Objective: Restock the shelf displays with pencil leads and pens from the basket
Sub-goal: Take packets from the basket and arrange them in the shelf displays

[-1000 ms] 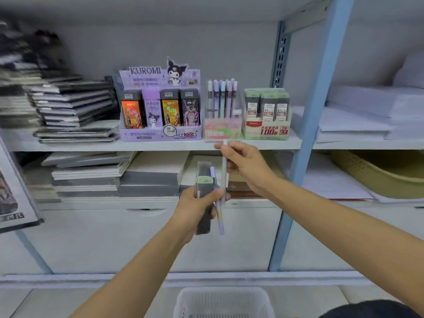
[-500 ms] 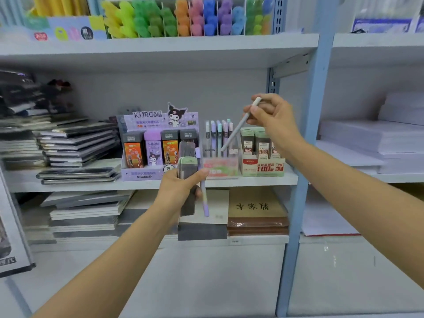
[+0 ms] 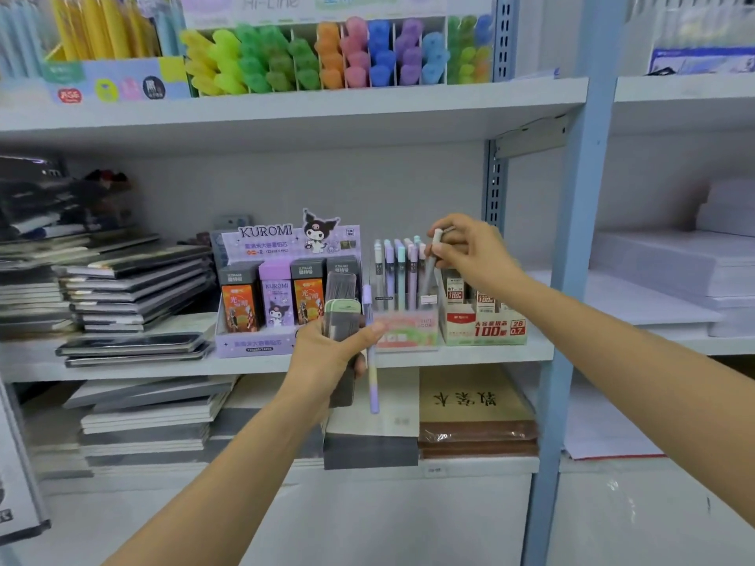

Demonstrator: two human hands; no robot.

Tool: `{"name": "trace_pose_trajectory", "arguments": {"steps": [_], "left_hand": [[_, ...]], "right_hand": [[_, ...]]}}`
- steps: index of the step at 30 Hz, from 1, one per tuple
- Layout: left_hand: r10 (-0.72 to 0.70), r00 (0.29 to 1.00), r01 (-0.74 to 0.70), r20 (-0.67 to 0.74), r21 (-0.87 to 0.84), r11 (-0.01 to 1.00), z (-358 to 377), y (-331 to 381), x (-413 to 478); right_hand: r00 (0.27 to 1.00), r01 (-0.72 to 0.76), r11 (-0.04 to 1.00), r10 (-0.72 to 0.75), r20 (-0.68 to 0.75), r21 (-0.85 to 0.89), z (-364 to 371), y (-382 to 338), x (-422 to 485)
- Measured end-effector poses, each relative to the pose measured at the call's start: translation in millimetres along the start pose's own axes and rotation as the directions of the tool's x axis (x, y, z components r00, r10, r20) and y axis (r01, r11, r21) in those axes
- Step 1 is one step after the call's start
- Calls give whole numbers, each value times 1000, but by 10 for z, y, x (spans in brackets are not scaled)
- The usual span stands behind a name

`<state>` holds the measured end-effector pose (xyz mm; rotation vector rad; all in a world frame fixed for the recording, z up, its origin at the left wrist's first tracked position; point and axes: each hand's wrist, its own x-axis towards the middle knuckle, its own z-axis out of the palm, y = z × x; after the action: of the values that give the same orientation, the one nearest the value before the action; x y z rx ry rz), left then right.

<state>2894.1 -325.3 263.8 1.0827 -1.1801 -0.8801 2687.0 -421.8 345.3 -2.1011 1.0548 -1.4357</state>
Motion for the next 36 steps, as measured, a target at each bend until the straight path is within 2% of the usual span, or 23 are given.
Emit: {"name": "trace_pose_trajectory", "arguments": {"steps": [6,12,19,23,24,26,28,30,33,36], "left_hand": [[-17,1000,17,11,-55,998,-6,-32,48],[-25,999,27,22,-83,996,-13,-29,57],[-25,999,27,29,-96,995,10,9,32],[-23,998,28,52,-95,995,23,47,-8],[-22,998,27,56,-98,995,26,60,-19],[-14,998,21,67,-99,995,46,90,-44],[-5,997,13,80,-102,995,79,112,-70],[9,996,1,90,-103,995,107,130,-99],[-6,996,17,91,-120,993,109,143,-142],[-96,994,103,47,-191,976,59,138,-148]], "right_hand": [[993,-41,998,47,112,-56,-40,48,53],[994,71,965,-89,-62,-253,67,141,101],[994,24,956,-54,-98,-291,126,156,123],[979,52,988,-80,-188,-148,100,-14,29],[988,61,994,-73,-139,-90,102,-76,-25],[996,26,998,-30,82,51,143,-197,-163],[958,-39,989,-4,288,143,209,-273,-307],[926,-55,980,-21,378,190,271,-306,-418],[930,-63,970,-29,367,236,288,-325,-454],[972,-64,959,-3,234,276,193,-361,-361]]}}
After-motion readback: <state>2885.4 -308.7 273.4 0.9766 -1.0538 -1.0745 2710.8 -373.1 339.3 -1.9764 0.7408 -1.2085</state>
